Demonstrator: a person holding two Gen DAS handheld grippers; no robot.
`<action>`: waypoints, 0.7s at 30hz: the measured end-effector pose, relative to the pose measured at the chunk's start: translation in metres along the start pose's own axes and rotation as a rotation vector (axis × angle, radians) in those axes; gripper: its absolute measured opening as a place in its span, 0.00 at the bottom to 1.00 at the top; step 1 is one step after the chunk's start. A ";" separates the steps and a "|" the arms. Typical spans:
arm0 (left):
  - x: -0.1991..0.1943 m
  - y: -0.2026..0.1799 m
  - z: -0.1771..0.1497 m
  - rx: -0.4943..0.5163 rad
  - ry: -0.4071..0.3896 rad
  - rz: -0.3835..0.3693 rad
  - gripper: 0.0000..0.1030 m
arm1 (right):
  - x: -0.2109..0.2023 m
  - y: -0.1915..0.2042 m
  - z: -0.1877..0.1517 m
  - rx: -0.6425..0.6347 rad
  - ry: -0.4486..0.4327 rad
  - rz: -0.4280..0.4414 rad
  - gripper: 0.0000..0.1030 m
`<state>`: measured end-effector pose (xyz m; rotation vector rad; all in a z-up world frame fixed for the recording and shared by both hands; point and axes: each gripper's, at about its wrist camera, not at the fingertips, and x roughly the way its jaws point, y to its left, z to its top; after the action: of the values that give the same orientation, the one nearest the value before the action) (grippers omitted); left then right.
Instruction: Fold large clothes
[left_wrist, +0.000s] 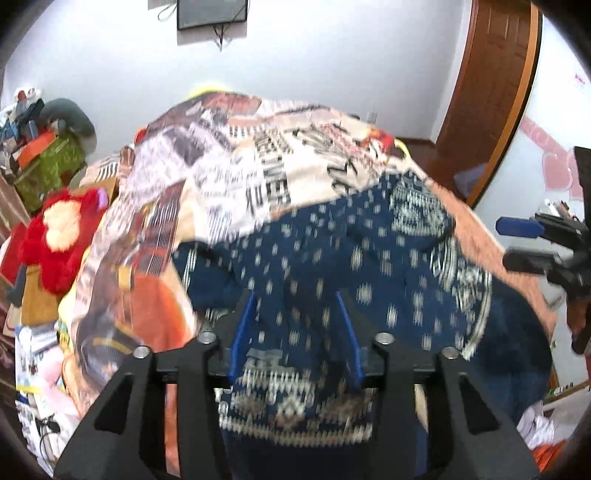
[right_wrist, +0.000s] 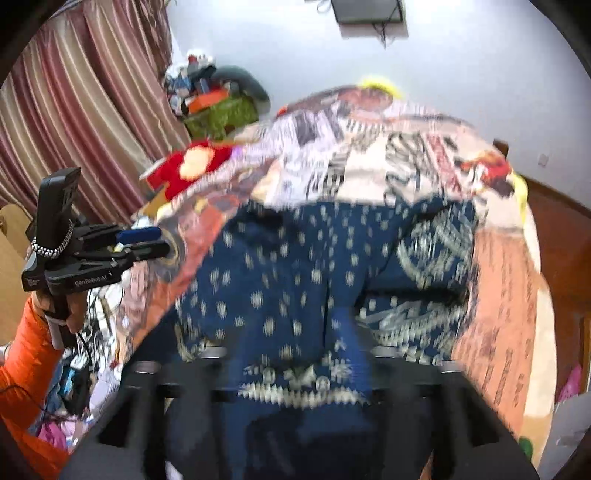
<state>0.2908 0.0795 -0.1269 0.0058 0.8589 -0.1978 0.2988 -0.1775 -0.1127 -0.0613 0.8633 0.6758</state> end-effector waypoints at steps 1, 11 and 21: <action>0.003 -0.001 0.006 -0.008 -0.007 -0.002 0.52 | 0.000 0.003 0.006 -0.020 -0.023 -0.004 0.64; 0.091 -0.007 0.022 -0.082 0.171 -0.134 0.53 | 0.073 -0.003 0.035 0.056 0.078 0.045 0.65; 0.114 -0.027 -0.040 0.017 0.277 -0.108 0.53 | 0.139 -0.016 -0.006 0.045 0.375 0.043 0.65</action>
<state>0.3288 0.0373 -0.2365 0.0033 1.1349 -0.3107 0.3674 -0.1195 -0.2197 -0.1325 1.2428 0.6955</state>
